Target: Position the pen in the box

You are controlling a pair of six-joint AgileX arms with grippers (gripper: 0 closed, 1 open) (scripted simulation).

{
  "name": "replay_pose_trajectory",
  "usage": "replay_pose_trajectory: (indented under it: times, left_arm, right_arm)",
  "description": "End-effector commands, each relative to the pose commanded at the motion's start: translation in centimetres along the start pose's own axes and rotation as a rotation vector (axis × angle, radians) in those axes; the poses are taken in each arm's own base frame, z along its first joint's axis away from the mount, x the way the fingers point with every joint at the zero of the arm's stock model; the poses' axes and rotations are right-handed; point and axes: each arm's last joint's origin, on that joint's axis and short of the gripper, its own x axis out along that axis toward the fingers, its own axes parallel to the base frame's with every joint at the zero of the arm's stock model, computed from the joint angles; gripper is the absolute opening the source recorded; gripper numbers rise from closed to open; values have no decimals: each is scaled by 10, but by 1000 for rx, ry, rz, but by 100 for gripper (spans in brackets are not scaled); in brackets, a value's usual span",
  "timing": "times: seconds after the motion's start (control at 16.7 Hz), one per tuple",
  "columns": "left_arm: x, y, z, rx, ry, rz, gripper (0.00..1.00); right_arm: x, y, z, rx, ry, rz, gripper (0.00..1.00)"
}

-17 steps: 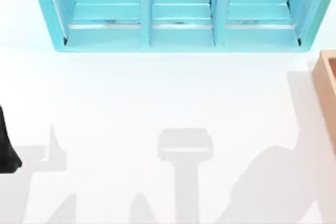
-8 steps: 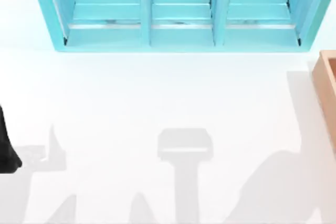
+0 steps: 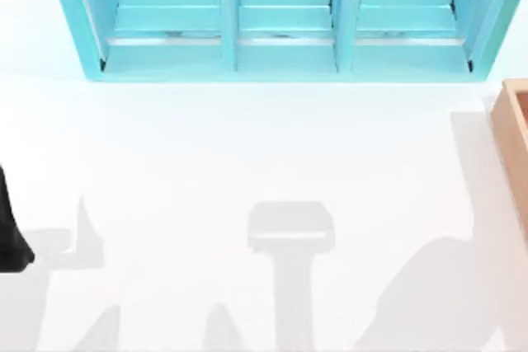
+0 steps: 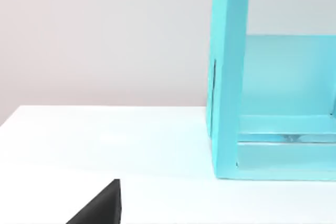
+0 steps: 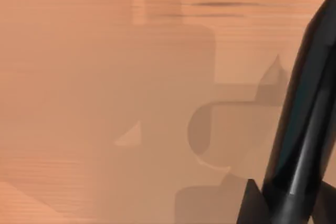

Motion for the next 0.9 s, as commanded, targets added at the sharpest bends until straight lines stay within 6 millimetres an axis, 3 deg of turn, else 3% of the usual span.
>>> replay_pose_trajectory:
  times: [0.54,0.9]
  left_arm:
    - [0,0,0,0,0,0,100]
    - [0,0,0,0,0,0,100]
  right_arm:
    - [0,0,0,0,0,0,98]
    - [0,0,0,0,0,0,100]
